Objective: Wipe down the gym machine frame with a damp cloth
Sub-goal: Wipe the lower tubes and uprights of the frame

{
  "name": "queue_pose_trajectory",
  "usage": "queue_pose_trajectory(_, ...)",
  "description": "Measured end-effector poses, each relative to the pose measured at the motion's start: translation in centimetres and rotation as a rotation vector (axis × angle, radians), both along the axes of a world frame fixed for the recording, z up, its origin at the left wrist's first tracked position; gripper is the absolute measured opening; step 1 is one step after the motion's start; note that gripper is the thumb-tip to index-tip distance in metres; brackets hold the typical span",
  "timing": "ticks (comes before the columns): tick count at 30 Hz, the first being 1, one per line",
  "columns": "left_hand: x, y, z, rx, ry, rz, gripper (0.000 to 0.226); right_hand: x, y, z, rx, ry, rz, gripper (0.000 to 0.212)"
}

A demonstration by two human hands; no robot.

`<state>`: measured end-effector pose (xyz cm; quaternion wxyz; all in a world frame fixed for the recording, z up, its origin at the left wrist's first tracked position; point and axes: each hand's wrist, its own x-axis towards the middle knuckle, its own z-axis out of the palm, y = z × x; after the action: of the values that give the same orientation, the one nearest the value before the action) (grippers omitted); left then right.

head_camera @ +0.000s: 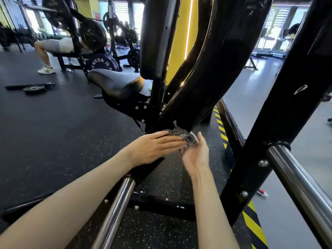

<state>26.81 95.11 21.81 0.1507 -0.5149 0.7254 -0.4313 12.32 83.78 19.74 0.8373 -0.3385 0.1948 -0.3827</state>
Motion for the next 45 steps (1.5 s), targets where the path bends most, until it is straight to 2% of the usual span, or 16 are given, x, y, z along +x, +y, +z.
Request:
queue_pose_trajectory(5,-3.9,-3.6,5.2,-0.18,-0.098,-0.011,0.059,0.9,-0.2,-0.1,0.027,0.045,0.023,0.046)
queue_pose_trajectory(7,-5.7,-5.0,6.3,-0.173,-0.174,0.025,0.058,1.2,0.4,-0.5,0.052,0.121,0.028,0.044)
queue_pose_trajectory(12,-4.5,-3.1,1.9,0.102,-0.348,0.107,0.053,1.4,0.0,-4.6,0.147,0.254,-0.035,0.053)
queue_pose_trajectory(15,-3.2,0.0,-1.4,0.425,-0.478,0.254,0.056,0.8,-0.5,-4.6,0.098,0.314,-0.07,0.056)
queue_pose_trajectory(16,-2.9,0.3,-1.2,0.453,-0.49,0.259,0.057,0.7,-0.7,-4.4,0.075,0.327,-0.072,0.054)
queue_pose_trajectory(18,-2.4,-0.7,-0.3,0.339,-0.466,0.2,0.057,0.6,-1.0,-3.8,0.04,0.333,-0.059,0.049)
queue_pose_trajectory(20,-2.0,-2.1,0.6,0.041,-0.328,0.078,0.056,0.9,-1.2,-3.6,0.025,0.323,-0.044,0.047)
queue_pose_trajectory(22,-1.6,-2.9,-0.2,-0.191,-0.047,-0.01,0.059,1.7,-0.6,-3.8,0.016,0.313,-0.021,0.041)
queue_pose_trajectory(27,-5.2,-4.4,-4.7,-0.562,0.649,0.195,0.087,4.0,0.9,-3.9,-0.051,0.215,0.049,0.038)
queue_pose_trajectory(30,-7.8,-6.6,-3.0,-0.738,0.897,0.163,0.07,4.4,1.0,-4.4,-0.114,0.194,0.046,0.032)
queue_pose_trajectory(32,-8.2,-6.7,-0.4,-0.819,1.179,0.022,0.06,4.2,0.9,-4.7,-0.142,0.178,0.094,0.035)
queue_pose_trajectory(34,-7.1,-5.7,1.5,-0.84,1.524,-0.027,0.055,4.1,0.7,-5.2,-0.176,0.207,0.137,0.046)
queue_pose_trajectory(35,-6.2,-5.0,1.8,-0.808,1.613,-0.009,0.054,4.0,0.7,-5.5,-0.192,0.231,0.14,0.049)
queue_pose_trajectory(39,-4.0,-2.2,-0.7,-0.627,1.683,0.064,0.047,4.1,1.2,-6.5,-0.235,0.426,0.092,0.029)
queue_pose_trajectory(42,-2.2,0.4,-5.1,-0.598,1.789,0.217,0.04,4.0,2.7,-7.2,-0.337,0.586,0.163,0.046)
queue_pose_trajectory(45,1.1,3.7,-10.1,-0.436,1.909,0.458,0.036,4.2,5.0,-7.2,-0.409,0.637,0.253,0.046)
